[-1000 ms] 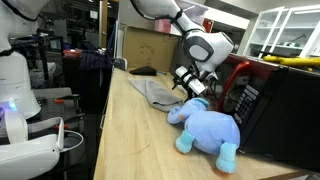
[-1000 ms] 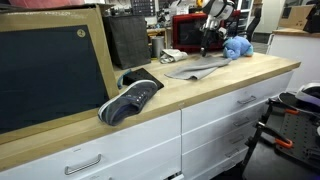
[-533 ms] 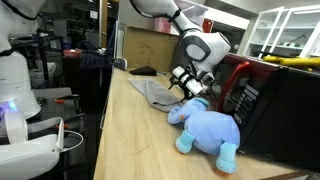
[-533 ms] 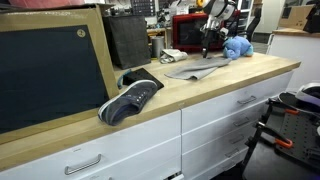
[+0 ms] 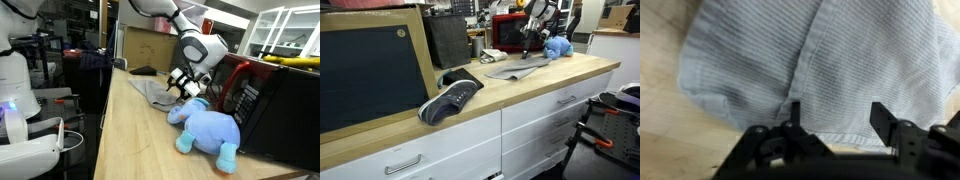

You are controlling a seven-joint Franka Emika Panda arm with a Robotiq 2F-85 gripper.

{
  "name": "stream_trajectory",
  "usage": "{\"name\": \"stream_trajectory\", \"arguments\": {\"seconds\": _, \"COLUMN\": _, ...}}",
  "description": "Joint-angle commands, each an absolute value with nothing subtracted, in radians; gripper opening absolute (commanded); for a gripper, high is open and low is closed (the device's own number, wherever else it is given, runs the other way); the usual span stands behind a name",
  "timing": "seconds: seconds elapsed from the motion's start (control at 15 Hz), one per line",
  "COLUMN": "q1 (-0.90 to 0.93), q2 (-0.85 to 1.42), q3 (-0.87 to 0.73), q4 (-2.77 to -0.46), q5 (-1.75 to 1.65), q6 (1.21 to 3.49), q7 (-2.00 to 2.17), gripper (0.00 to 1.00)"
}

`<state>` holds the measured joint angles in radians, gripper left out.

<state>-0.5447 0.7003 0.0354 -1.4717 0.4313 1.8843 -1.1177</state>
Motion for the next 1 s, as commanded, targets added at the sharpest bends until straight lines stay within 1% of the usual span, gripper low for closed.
{"name": "stream_trajectory", "arguments": {"seconds": 0.0, "q1": -0.552, "q2": 0.673, "q3": 0.020, "q4": -1.488, "q5": 0.472, "q6": 1.895, "q7": -1.174, "gripper": 0.99}}
{"name": "stream_trajectory", "arguments": {"seconds": 0.33, "q1": -0.571, "q2": 0.689, "q3": -0.004, "q4": -1.453, "q5": 0.469, "q6": 1.873, "q7": -1.160, "gripper": 1.00}}
{"name": "stream_trajectory", "arguments": {"seconds": 0.93, "q1": -0.569, "q2": 0.643, "q3": -0.045, "q4": -1.537, "q5": 0.452, "q6": 1.861, "q7": -1.130, "gripper": 1.00}}
